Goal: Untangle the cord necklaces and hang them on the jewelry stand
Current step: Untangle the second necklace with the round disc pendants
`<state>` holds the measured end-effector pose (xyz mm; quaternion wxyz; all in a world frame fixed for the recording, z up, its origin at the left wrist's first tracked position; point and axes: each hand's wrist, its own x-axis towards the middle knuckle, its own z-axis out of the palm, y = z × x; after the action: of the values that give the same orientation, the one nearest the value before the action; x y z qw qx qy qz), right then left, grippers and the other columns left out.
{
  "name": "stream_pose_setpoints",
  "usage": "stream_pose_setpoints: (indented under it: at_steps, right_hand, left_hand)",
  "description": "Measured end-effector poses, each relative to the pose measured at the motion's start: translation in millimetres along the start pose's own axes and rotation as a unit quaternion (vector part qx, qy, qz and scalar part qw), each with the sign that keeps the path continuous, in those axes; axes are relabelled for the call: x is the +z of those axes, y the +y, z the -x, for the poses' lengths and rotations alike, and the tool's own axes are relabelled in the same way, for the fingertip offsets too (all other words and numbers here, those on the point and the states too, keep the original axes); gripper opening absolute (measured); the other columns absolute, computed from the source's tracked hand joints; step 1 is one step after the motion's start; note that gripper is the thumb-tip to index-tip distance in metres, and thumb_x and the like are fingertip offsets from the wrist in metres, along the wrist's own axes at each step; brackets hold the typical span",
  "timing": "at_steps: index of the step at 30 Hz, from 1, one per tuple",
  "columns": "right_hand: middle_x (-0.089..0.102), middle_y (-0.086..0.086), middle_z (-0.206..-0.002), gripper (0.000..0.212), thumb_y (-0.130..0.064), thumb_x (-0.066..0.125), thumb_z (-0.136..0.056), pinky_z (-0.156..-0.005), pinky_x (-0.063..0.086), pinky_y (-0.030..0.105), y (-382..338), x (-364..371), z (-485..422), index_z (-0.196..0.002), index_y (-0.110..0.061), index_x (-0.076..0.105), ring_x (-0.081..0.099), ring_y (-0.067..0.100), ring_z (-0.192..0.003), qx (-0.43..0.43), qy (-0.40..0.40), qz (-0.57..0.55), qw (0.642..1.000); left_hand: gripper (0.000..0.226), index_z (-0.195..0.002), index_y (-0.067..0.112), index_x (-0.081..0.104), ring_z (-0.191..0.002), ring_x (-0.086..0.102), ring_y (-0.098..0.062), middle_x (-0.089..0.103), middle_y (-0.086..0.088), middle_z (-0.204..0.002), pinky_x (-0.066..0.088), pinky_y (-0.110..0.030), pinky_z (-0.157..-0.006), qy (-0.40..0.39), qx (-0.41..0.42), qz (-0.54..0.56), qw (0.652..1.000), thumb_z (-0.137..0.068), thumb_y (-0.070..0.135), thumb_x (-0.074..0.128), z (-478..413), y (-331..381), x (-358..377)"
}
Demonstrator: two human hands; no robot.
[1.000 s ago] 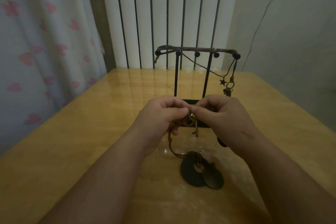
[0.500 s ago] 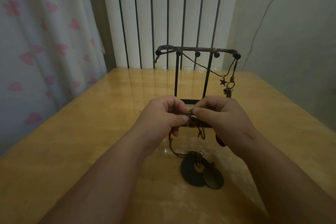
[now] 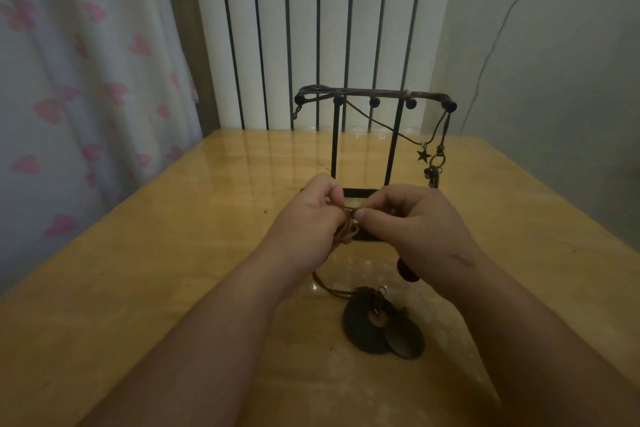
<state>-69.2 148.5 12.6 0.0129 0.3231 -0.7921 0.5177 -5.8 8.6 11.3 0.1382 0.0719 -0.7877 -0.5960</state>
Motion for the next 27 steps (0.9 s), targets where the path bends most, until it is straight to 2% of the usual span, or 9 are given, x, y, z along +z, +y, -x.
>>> stream_pose_setpoints:
  at_steps: [5, 8, 11, 13, 16, 19, 21, 24, 27]
  right_hand:
    - [0.066, -0.003, -0.075, 0.01, -0.028, 0.067, -0.087, -0.061, 0.049, 0.019, 3.0, -0.6, -3.6, -0.078, -0.026, 0.068, 0.06, 0.007, -0.072, 0.045, 0.086, -0.003, 0.995]
    - [0.063, -0.008, -0.075, 0.009, -0.029, 0.066, -0.089, -0.062, 0.048, 0.022, 1.5, -2.7, -3.2, -0.081, -0.033, 0.067, 0.057, 0.005, -0.071, 0.047, 0.086, 0.025, 0.995]
    - [0.062, -0.007, -0.073, 0.009, -0.029, 0.064, -0.091, -0.063, 0.048, 0.025, 0.5, -2.4, -3.6, -0.083, -0.032, 0.067, 0.055, 0.007, -0.068, 0.05, 0.077, 0.041, 0.995]
    - [0.062, -0.009, -0.079, 0.006, -0.028, 0.061, -0.093, -0.062, 0.047, 0.021, 0.6, -1.9, -3.6, -0.089, -0.029, 0.065, 0.056, 0.005, -0.072, 0.047, 0.083, 0.05, 0.994]
    - [0.06, -0.01, -0.084, 0.006, -0.025, 0.057, -0.095, -0.062, 0.045, 0.02, -1.3, -2.6, -2.7, -0.094, -0.026, 0.062, 0.055, 0.004, -0.075, 0.04, 0.084, 0.056, 0.994]
    - [0.066, -0.007, -0.083, 0.007, -0.021, 0.057, -0.094, -0.063, 0.049, 0.025, -1.4, -3.6, -3.5, -0.093, -0.027, 0.061, 0.059, 0.003, -0.076, 0.055, 0.091, 0.006, 0.994]
    - [0.072, -0.007, -0.079, 0.007, -0.022, 0.055, -0.096, -0.06, 0.041, 0.023, -1.0, -2.4, -3.8, -0.094, -0.027, 0.059, 0.057, -0.003, -0.063, 0.078, 0.101, -0.048, 0.991]
    - [0.074, -0.007, -0.077, 0.007, -0.021, 0.05, -0.097, -0.058, 0.037, 0.025, -2.1, -0.8, -4.1, -0.097, -0.026, 0.056, 0.052, -0.003, -0.051, 0.096, 0.118, -0.1, 0.983]
    - [0.07, 0.0, -0.074, 0.008, -0.018, 0.05, -0.096, -0.055, 0.043, 0.023, -4.7, -2.6, -3.4, -0.097, -0.024, 0.055, 0.058, -0.001, -0.058, 0.09, 0.13, -0.1, 0.982]
  left_hand:
    - [0.021, -0.092, 0.019, 0.055, -0.056, 0.055, -0.011, 0.07, -0.006, -0.076, 0.038, -0.024, -0.045, -0.026, 0.023, 0.04, 0.999, -0.096, -0.001, 0.05, 1.8, -1.2, -0.8]
    - [0.022, -0.095, 0.02, 0.058, -0.063, 0.059, -0.015, 0.073, -0.006, -0.082, 0.043, -0.028, -0.049, -0.014, 0.021, 0.037, 0.999, -0.096, -0.001, 0.051, 0.7, -4.4, 0.2]
    - [0.03, -0.107, 0.026, 0.061, -0.066, 0.06, -0.014, 0.073, -0.005, -0.088, 0.044, -0.027, -0.051, 0.002, 0.009, 0.031, 0.999, -0.096, 0.0, 0.052, -0.3, -4.8, 0.7]
    - [0.031, -0.104, 0.029, 0.068, -0.066, 0.059, -0.014, 0.072, -0.004, -0.092, 0.043, -0.026, -0.051, 0.018, -0.001, 0.006, 1.0, -0.096, 0.003, 0.053, -0.6, -4.2, 0.8]
    - [0.028, -0.094, 0.025, 0.071, -0.066, 0.058, -0.01, 0.071, -0.002, -0.087, 0.041, -0.023, -0.047, 0.03, -0.015, 0.002, 0.999, -0.097, 0.004, 0.053, 0.2, -2.4, 2.8]
    - [0.028, -0.087, 0.021, 0.068, -0.063, 0.054, -0.013, 0.067, -0.004, -0.079, 0.035, -0.022, -0.044, 0.049, -0.026, 0.025, 0.998, -0.096, 0.002, 0.05, -0.6, -0.7, 2.5]
    - [0.028, -0.084, 0.018, 0.064, -0.057, 0.048, -0.013, 0.064, -0.006, -0.076, 0.031, -0.021, -0.041, 0.056, -0.031, 0.043, 0.997, -0.095, -0.001, 0.047, -2.5, -0.7, 1.2]
    - [0.024, -0.086, 0.016, 0.063, -0.052, 0.046, -0.011, 0.065, -0.008, -0.078, 0.031, -0.018, -0.037, 0.051, -0.031, 0.082, 0.995, -0.095, -0.001, 0.048, -2.2, -0.1, -0.4]
    - [0.019, -0.095, 0.018, 0.064, -0.052, 0.045, -0.008, 0.064, -0.007, -0.083, 0.031, -0.016, -0.038, 0.044, -0.015, 0.124, 0.991, -0.097, 0.005, 0.051, -0.4, -0.4, -3.2]
